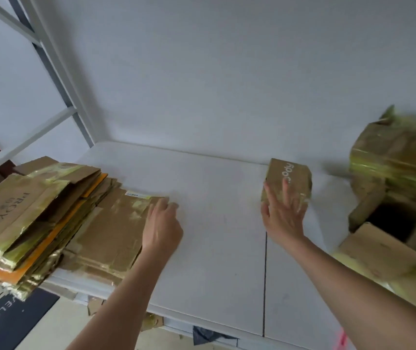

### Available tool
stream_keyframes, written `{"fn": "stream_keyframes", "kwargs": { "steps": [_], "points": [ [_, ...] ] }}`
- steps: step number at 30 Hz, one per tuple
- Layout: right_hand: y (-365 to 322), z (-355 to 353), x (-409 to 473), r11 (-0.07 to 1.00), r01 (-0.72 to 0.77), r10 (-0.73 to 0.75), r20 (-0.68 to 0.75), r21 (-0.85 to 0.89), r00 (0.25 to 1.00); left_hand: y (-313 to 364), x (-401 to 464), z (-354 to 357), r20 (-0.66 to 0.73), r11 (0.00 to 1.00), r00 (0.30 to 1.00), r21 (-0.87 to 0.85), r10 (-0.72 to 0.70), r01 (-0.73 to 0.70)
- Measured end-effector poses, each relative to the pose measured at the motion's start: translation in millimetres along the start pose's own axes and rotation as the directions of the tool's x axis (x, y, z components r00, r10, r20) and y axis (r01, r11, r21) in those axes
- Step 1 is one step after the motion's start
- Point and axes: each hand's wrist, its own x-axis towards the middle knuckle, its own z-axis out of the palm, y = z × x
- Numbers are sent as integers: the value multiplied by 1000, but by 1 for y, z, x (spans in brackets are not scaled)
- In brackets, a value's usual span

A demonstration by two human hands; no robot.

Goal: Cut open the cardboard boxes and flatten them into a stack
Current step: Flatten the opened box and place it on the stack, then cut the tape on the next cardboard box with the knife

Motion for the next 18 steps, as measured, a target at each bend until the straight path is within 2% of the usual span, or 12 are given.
{"fn": "stream_keyframes", "kwargs": {
  "steps": [5,8,12,18],
  "points": [
    [40,-20,15,992,-111,110,16,60,994,79,14,47,245,992,965,-104,91,-67],
    [48,-28,28,954,-192,185,49,229,981,107,12,55,340,988,934,-142,113,-69],
    [50,-41,36,767,-334,252,222,548,942,116,14,56,349,988,928,-124,130,-92],
    [46,-37,35,651,-291,237,177,701,955,105,15,50,345,992,932,-97,111,-82]
  ]
}}
